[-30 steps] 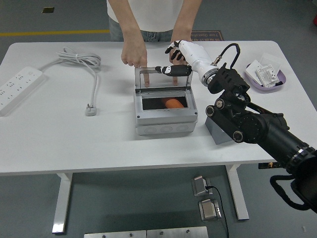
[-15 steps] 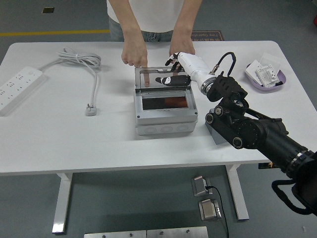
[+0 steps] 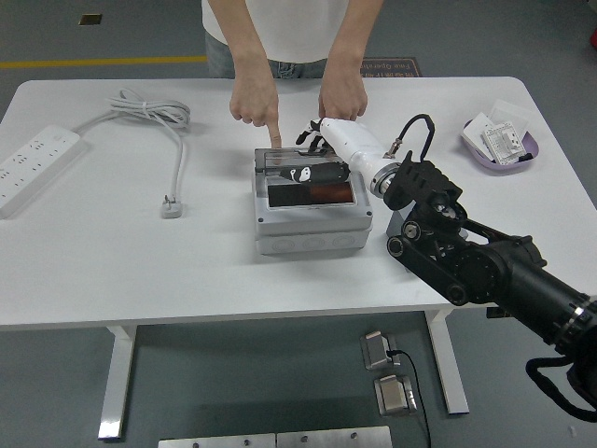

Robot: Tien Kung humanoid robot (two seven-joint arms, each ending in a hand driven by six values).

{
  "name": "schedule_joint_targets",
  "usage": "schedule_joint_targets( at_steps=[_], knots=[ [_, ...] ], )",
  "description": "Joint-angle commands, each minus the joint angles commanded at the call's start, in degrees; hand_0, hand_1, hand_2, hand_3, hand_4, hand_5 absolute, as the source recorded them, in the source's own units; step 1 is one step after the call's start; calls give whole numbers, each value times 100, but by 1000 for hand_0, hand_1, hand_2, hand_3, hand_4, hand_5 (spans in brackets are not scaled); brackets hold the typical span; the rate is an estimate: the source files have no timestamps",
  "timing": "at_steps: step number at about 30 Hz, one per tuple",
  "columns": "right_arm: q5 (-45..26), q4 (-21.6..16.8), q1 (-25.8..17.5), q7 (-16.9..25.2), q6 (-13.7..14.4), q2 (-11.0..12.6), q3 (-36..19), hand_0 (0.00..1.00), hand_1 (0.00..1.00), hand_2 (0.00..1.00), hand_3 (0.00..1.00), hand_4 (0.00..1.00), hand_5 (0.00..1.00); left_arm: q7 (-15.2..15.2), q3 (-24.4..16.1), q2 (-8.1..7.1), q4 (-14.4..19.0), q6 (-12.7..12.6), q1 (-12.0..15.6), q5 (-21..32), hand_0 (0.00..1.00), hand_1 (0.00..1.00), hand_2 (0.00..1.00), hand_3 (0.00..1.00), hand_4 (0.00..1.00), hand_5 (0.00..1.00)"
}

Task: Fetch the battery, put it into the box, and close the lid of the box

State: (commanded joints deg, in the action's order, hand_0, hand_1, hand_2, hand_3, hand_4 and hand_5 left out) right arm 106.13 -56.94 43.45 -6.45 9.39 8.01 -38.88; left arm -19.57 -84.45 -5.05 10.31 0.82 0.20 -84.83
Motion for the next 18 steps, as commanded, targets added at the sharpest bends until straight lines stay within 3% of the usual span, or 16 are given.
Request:
schedule_joint_targets(
  at_steps=[8, 18],
  knots=[
    [142, -420, -177, -147, -128, 113, 137, 484, 496, 569, 665, 953, 602, 1, 11, 18, 0, -1, 19, 13, 604, 636, 634, 638, 761, 86],
    [273, -588, -291, -220, -193, 125, 10, 475, 481, 556, 670, 952, 608, -5, 12, 23, 0, -6, 24, 13, 604, 636, 633, 637, 762, 89]
  ],
)
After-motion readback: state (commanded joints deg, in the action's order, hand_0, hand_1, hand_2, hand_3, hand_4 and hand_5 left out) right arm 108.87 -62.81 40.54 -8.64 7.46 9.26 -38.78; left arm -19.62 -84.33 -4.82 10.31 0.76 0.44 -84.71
